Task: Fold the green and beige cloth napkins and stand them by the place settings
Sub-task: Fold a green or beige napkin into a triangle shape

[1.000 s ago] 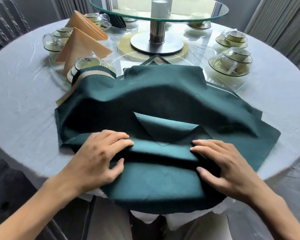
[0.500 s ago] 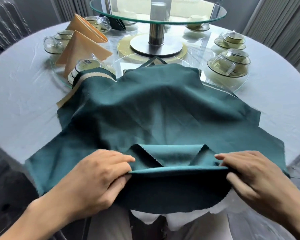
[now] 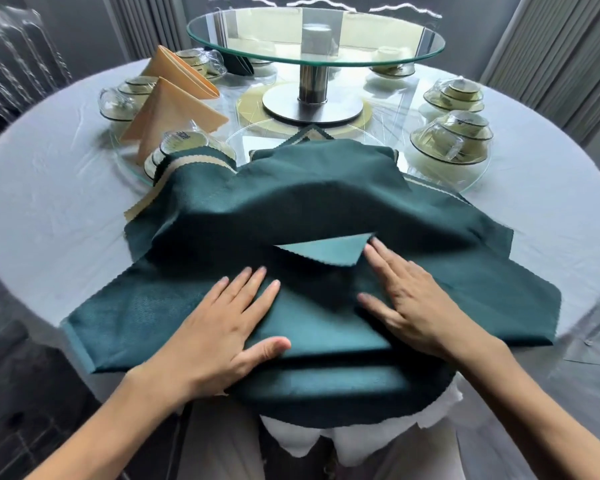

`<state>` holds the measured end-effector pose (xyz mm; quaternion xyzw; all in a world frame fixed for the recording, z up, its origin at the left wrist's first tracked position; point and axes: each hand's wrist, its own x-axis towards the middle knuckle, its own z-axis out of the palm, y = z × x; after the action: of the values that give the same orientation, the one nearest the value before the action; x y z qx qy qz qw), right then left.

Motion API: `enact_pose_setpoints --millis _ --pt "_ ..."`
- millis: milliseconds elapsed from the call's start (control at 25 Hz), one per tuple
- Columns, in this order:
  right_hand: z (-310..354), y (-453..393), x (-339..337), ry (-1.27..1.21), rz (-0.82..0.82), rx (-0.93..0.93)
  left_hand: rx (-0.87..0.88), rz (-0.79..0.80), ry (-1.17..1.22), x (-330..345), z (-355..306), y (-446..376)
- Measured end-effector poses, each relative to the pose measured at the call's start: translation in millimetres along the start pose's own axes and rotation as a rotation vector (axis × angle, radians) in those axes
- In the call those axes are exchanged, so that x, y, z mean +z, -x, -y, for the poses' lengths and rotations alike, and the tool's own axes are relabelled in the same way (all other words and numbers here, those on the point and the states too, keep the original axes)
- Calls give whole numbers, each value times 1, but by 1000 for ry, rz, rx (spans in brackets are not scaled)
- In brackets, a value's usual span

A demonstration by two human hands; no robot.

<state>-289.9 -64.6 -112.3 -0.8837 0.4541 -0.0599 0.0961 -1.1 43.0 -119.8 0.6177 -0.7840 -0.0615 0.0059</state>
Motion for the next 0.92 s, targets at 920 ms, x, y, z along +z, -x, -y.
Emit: enact_pose_setpoints --millis 920 --pt "1 -39 1 55 -428 -112 235 -261 -61 1 -14 25"
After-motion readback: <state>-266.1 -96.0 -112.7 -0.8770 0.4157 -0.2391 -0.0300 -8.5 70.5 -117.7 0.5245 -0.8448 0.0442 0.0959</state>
